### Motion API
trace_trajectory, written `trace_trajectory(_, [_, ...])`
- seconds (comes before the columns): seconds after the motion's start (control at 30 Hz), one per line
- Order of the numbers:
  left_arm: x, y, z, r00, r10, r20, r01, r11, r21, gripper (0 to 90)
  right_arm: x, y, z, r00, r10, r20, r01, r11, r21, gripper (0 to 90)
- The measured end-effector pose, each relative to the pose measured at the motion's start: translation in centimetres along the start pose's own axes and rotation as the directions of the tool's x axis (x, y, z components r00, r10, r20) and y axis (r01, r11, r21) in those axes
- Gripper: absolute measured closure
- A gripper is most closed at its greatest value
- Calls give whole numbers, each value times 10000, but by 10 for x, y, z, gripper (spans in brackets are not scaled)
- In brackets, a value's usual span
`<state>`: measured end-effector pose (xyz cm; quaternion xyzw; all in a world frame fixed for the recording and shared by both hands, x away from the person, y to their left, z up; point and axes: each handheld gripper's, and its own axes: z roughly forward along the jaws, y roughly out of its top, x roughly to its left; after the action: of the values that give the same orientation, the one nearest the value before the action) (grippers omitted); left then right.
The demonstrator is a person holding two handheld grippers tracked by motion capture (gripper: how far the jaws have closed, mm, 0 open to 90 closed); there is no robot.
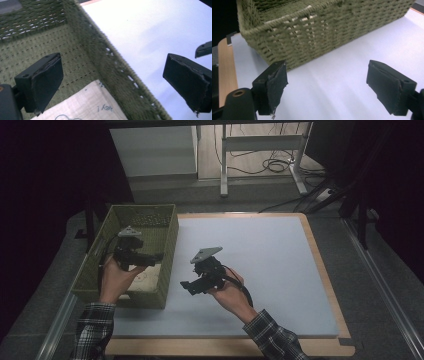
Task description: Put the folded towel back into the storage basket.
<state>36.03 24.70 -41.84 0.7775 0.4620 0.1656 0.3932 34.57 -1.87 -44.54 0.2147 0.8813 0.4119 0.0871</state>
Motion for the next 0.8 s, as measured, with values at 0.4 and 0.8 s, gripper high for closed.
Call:
trace_trajectory(0.4, [-33, 12, 13, 9977, 588, 344, -587, 9983, -50, 10, -16, -21, -19, 9994, 333, -119, -335, 9994, -130, 110])
trace_trajectory(0.8, [-68, 24, 31, 9917, 1145, 592, -1150, 9933, 62, 0, -31, -45, -43, 9988, 489, -72, -490, 9988, -83, 81])
